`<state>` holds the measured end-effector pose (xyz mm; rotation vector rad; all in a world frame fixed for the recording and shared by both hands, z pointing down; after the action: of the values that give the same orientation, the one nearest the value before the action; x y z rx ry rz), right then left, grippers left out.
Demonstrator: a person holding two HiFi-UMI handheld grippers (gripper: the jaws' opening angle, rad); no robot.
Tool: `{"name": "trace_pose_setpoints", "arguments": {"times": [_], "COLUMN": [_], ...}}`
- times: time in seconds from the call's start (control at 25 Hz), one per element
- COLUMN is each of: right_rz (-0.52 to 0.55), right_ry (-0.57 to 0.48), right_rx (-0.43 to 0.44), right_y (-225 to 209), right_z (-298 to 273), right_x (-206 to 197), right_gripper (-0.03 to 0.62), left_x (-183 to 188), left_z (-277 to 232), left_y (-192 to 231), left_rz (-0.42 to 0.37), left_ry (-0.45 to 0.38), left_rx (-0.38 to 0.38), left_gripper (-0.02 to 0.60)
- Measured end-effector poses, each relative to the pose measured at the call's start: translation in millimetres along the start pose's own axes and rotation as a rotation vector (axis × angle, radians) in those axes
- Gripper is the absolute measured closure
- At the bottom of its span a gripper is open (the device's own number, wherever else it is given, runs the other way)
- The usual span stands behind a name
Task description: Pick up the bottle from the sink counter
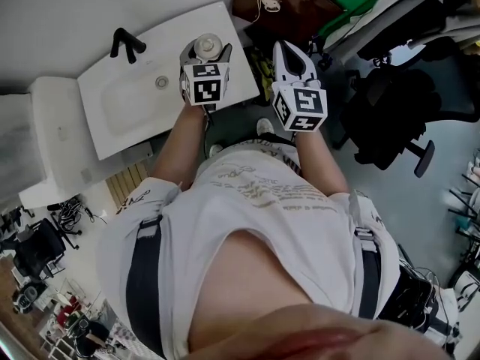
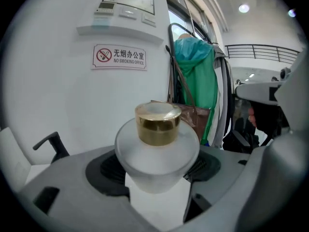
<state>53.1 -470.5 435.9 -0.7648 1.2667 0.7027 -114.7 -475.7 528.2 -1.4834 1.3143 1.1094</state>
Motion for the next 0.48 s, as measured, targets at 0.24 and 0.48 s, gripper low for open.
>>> {"name": "trace_pose_setpoints", "arguments": {"times": [0.24, 0.48], "right_rz": [-0.006, 0.001], "right_ry": [-0.046, -0.06], "right_rx": [0.048, 0.105], "right_y": [27.6, 54.9], "right_z": [-7.7, -13.9], "right_x": [3.8, 1.5], "right_gripper": [0.569, 0.569], "left_x": [27.8, 32.1], "left_z": [37.1, 72.6], "left_y": [9.1, 18.3], "left_rz": [-0.014, -0.012], "left_ry": [-0.011, 0.0], "left_rx": [0.013, 0.032], "left_gripper": [0.23, 0.23]}}
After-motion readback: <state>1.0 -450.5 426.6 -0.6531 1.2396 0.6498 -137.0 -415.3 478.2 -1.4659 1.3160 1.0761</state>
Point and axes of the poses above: the fingertips, and each gripper's own axes: z backward along the fingers, y to its left, x out of its top, the point moved 1 cm from there along z, backward along the fingers, and after that the axes turned 14 degrees about -y, right-handed, at the moved point
